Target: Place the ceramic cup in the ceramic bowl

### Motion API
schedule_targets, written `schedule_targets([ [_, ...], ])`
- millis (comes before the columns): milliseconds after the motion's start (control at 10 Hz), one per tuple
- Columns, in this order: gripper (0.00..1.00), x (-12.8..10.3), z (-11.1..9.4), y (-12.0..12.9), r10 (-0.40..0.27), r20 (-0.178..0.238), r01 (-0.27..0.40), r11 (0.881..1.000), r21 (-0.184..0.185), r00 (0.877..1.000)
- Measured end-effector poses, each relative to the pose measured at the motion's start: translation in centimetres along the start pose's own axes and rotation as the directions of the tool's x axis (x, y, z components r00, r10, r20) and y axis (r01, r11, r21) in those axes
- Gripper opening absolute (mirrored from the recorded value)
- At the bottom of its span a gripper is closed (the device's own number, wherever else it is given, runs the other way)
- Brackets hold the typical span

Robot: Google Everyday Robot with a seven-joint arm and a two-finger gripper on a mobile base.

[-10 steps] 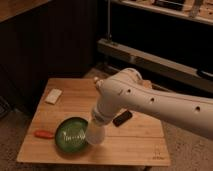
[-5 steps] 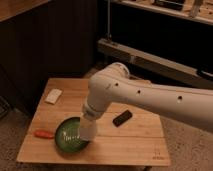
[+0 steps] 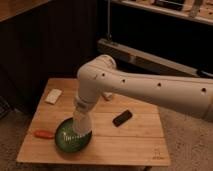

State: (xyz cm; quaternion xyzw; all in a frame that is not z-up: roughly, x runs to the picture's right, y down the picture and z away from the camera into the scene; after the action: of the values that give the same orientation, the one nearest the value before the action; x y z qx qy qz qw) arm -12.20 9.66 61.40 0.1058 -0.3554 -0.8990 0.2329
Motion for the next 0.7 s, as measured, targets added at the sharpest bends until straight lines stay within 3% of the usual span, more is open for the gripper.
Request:
schedule_targets([
  [300, 0.03, 1.8, 1.8, 0.1, -0.02, 0.002, 0.019, 0.999, 0.048, 1.0],
  [500, 0.03, 2.3, 2.5, -0.4, -0.033, 0.012, 0.032, 0.999, 0.032, 0.999],
  [700, 0.03, 1.0, 2.9, -0.7, -0.035, 0.019, 0.035, 0.999, 0.017, 0.999],
])
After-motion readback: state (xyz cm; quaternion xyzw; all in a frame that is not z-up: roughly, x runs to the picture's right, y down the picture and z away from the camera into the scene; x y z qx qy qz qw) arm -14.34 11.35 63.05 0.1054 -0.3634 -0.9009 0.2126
